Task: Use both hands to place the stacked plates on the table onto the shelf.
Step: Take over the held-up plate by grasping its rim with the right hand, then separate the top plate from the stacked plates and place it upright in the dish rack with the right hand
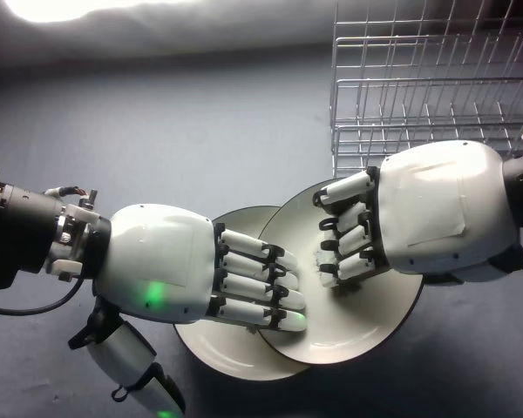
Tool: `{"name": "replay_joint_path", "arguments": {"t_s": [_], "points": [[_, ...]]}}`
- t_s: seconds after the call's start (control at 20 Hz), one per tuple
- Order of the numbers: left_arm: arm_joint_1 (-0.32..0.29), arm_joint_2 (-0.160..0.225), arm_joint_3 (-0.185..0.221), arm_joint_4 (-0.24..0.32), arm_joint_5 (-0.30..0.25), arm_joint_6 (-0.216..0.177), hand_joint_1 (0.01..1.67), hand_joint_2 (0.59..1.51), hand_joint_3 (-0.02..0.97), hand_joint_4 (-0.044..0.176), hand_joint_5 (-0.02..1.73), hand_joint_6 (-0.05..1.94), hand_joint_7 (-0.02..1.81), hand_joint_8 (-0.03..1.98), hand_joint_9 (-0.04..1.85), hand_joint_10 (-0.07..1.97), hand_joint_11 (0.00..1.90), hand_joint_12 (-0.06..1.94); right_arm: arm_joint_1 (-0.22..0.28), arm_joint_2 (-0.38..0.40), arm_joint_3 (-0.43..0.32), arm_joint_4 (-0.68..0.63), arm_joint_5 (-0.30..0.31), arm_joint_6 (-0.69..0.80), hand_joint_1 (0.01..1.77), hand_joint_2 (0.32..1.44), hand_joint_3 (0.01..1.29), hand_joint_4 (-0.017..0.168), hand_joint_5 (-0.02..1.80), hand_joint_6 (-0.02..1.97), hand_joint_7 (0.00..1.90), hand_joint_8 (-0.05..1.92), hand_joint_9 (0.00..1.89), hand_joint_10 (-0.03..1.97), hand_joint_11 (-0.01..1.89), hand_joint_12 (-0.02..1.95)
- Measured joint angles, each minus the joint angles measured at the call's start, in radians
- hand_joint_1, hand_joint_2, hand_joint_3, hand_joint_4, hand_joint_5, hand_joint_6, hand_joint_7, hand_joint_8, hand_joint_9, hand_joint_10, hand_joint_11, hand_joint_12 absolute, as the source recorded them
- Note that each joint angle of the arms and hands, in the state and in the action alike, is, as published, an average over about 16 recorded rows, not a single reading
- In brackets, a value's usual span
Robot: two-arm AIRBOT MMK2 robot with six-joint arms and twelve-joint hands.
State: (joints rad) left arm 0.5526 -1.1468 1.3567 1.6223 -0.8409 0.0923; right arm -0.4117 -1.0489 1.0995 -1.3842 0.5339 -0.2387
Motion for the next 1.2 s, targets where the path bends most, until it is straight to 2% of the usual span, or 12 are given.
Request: {"name": "replay_joint_path", "arguments": {"t_s": [0.25, 0.55, 0.85, 1.2], "points": [[0.000, -0.002, 0.005, -0.002, -0.003, -0.001, 0.02, 1.077, -0.002, -0.010, 0.03, -0.03, 0.04, -0.02, 0.09, 0.01, 0.02, 0.14, -0.011, -0.001, -0.007, 0.012, -0.015, 0.001, 1.26, 1.06, 0.01, -0.008, 0.61, 0.04, 0.67, 0.01, 0.64, 0.11, 0.17, 1.37], [0.001, -0.002, 0.007, -0.008, -0.005, -0.006, 0.02, 1.077, -0.002, -0.010, 0.03, -0.03, 0.04, -0.02, 0.08, 0.01, 0.02, 0.14, -0.017, -0.002, -0.007, 0.017, -0.018, -0.001, 1.25, 1.05, 0.01, -0.011, 0.68, 0.08, 0.74, 0.08, 0.73, 0.20, 0.36, 1.35], [-0.010, 0.014, 0.005, -0.019, 0.001, -0.017, 0.02, 1.077, -0.002, -0.004, 0.04, -0.03, 0.06, -0.01, 0.09, 0.01, 0.02, 0.15, -0.012, -0.003, -0.008, 0.033, -0.017, -0.002, 1.25, 1.03, 0.01, -0.010, 0.74, 0.19, 0.79, 0.27, 0.81, 0.58, 0.58, 1.33], [-0.068, 0.072, -0.010, -0.039, 0.020, -0.029, 0.02, 1.078, -0.002, 0.000, 0.06, -0.01, 0.08, 0.00, 0.09, 0.01, 0.02, 0.15, 0.016, -0.001, -0.010, 0.071, -0.018, -0.001, 1.26, 1.01, 0.01, -0.007, 0.77, 0.44, 0.82, 0.58, 0.85, 1.03, 0.72, 1.32]]}}
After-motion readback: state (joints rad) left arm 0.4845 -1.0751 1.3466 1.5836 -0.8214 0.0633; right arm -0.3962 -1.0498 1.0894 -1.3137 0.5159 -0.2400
